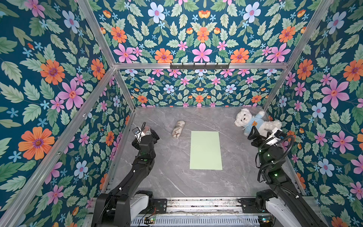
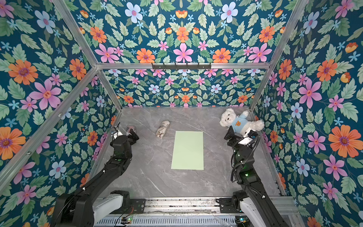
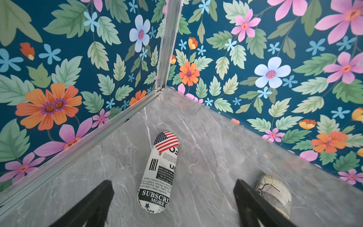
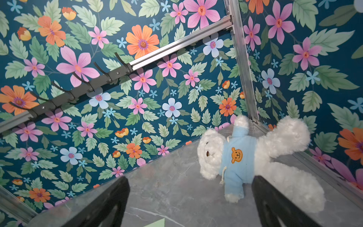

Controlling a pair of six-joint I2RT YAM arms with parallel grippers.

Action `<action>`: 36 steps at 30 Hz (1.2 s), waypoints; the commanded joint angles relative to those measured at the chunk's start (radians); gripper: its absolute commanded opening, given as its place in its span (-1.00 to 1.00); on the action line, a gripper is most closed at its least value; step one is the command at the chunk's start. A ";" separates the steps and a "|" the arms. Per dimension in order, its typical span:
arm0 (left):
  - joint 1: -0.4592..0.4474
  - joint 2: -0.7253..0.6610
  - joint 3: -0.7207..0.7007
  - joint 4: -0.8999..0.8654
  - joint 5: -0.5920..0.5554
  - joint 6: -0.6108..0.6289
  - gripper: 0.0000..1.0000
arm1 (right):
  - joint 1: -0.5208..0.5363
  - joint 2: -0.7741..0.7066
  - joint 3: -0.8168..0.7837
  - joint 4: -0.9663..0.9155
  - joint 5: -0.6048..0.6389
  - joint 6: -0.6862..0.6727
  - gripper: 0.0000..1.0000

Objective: Fold the rectangular paper in half along the long edge
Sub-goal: Pick up the paper from the center of the board.

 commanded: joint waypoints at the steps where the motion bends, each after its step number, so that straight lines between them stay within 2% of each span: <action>1: -0.002 0.029 0.035 0.056 0.118 -0.016 0.99 | 0.000 0.081 0.115 -0.287 0.022 0.110 0.99; 4: -0.002 0.072 0.032 0.118 0.193 -0.039 0.99 | -0.001 0.157 0.176 -0.313 -0.080 0.108 0.99; 6: -0.001 0.079 -0.003 0.200 0.212 -0.053 0.99 | -0.001 0.202 0.185 -0.313 -0.055 0.179 0.99; 7: -0.001 0.078 -0.019 0.240 0.231 -0.049 0.99 | -0.001 0.214 0.181 -0.287 -0.100 0.137 0.99; 8: -0.001 0.075 -0.014 0.237 0.241 -0.044 0.99 | 0.000 0.219 0.184 -0.289 -0.125 0.149 0.99; 12: -0.002 0.111 0.084 0.048 0.238 -0.023 0.99 | -0.002 0.241 0.197 -0.328 -0.092 0.101 0.99; 16: -0.001 0.221 0.185 -0.084 0.272 -0.055 0.99 | -0.001 0.326 0.227 -0.373 -0.048 0.102 0.99; 19: -0.002 0.302 0.273 -0.205 0.339 -0.080 0.99 | -0.002 0.379 0.242 -0.378 -0.056 0.120 0.99; 23: -0.002 0.327 0.293 -0.258 0.382 -0.133 0.99 | -0.003 0.396 0.238 -0.361 -0.120 0.102 0.99; 25: -0.007 0.322 0.293 -0.278 0.380 -0.128 0.97 | -0.002 0.403 0.246 -0.394 -0.109 0.131 0.90; 26: -0.012 0.314 0.288 -0.284 0.361 -0.125 0.89 | -0.003 0.406 0.245 -0.404 -0.100 0.139 0.80; 27: -0.018 0.301 0.277 -0.282 0.341 -0.111 0.62 | -0.003 0.416 0.247 -0.421 -0.090 0.156 0.69; 28: -0.028 0.287 0.265 -0.272 0.315 -0.090 0.34 | -0.008 0.428 0.254 -0.435 -0.101 0.174 0.47; 29: -0.039 0.275 0.259 -0.273 0.283 -0.074 0.07 | -0.010 0.441 0.261 -0.444 -0.120 0.188 0.16; 30: -0.050 0.262 0.251 -0.267 0.260 -0.053 -0.50 | -0.010 0.451 0.264 -0.440 -0.149 0.204 -0.36; 31: -0.058 0.250 0.243 -0.260 0.237 -0.053 -0.75 | -0.012 0.456 0.262 -0.425 -0.188 0.212 -0.53; 32: -0.060 0.240 0.234 -0.252 0.239 -0.062 -0.77 | -0.012 0.459 0.258 -0.405 -0.244 0.205 -0.51; 33: -0.061 0.227 0.218 -0.217 0.280 -0.062 -0.70 | -0.012 0.464 0.255 -0.383 -0.290 0.189 -0.15; 34: -0.061 0.216 0.195 -0.170 0.327 -0.057 -0.53 | -0.012 0.468 0.250 -0.373 -0.300 0.182 0.16; 35: -0.062 0.210 0.185 -0.145 0.366 -0.056 -0.52 | -0.012 0.474 0.244 -0.366 -0.294 0.171 0.12; 36: -0.064 0.214 0.182 -0.136 0.409 -0.053 -0.50 | -0.011 0.488 0.248 -0.392 -0.228 0.173 -0.15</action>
